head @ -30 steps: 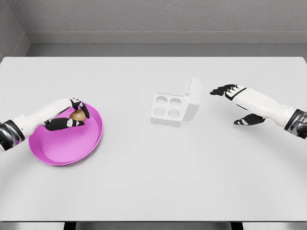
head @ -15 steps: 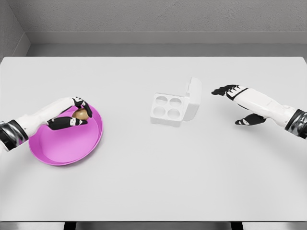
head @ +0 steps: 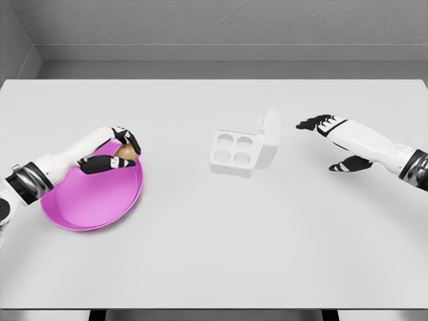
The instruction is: Pack egg into the box and close the box lid
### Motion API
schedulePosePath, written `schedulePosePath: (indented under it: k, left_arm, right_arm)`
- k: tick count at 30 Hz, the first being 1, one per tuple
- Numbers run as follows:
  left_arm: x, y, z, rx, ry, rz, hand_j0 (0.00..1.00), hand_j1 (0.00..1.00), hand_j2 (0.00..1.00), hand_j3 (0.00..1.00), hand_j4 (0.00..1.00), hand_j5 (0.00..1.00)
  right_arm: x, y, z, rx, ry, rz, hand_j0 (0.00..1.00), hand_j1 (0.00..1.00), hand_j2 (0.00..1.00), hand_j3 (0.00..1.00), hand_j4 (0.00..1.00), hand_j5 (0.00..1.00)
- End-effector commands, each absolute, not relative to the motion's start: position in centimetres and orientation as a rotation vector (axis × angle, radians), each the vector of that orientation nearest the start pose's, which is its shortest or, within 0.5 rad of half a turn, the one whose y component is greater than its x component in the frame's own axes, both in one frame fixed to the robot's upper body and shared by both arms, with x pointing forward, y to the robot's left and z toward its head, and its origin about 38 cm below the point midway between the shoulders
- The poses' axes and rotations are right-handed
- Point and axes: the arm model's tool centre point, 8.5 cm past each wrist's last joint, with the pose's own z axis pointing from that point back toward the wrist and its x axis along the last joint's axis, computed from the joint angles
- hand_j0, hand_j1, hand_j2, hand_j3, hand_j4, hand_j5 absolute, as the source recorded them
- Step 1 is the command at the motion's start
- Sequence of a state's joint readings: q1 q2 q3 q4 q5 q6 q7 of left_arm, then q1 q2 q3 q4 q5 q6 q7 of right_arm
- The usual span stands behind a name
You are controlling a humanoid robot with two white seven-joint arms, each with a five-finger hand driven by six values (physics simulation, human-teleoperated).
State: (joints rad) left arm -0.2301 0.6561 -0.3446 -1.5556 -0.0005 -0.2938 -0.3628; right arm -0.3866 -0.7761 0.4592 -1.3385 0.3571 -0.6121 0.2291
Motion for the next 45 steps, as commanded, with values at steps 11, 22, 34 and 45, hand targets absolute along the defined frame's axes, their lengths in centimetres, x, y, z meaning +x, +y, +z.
schedulePosePath:
  k: [11, 22, 34, 45]
  left_arm:
    - [40.0, 27.0, 14.6, 0.013, -1.677, -1.165, 0.34, 0.34, 0.34, 0.34, 0.34, 0.34]
    - [41.3, 24.7, 14.6, -0.028, -1.707, -1.142, 0.33, 0.33, 0.33, 0.33, 0.33, 0.33]
    - [42.8, 21.8, 14.3, -0.083, -1.723, -1.126, 0.32, 0.32, 0.32, 0.32, 0.32, 0.32]
    - [43.7, 18.6, 13.7, -0.154, -1.739, -1.085, 0.31, 0.31, 0.31, 0.31, 0.31, 0.31]
  right_arm:
    - [41.3, -35.1, 15.1, -0.398, -1.583, 1.649, 1.00, 1.00, 1.00, 1.00, 1.00, 1.00]
    - [41.4, -35.2, 15.4, -0.406, -1.589, 1.642, 1.00, 1.00, 1.00, 1.00, 1.00, 1.00]
    - [41.3, -35.1, 15.6, -0.408, -1.602, 1.638, 1.00, 1.00, 1.00, 1.00, 1.00, 1.00]
    - [41.4, -35.1, 15.9, -0.405, -1.608, 1.634, 1.00, 1.00, 1.00, 1.00, 1.00, 1.00]
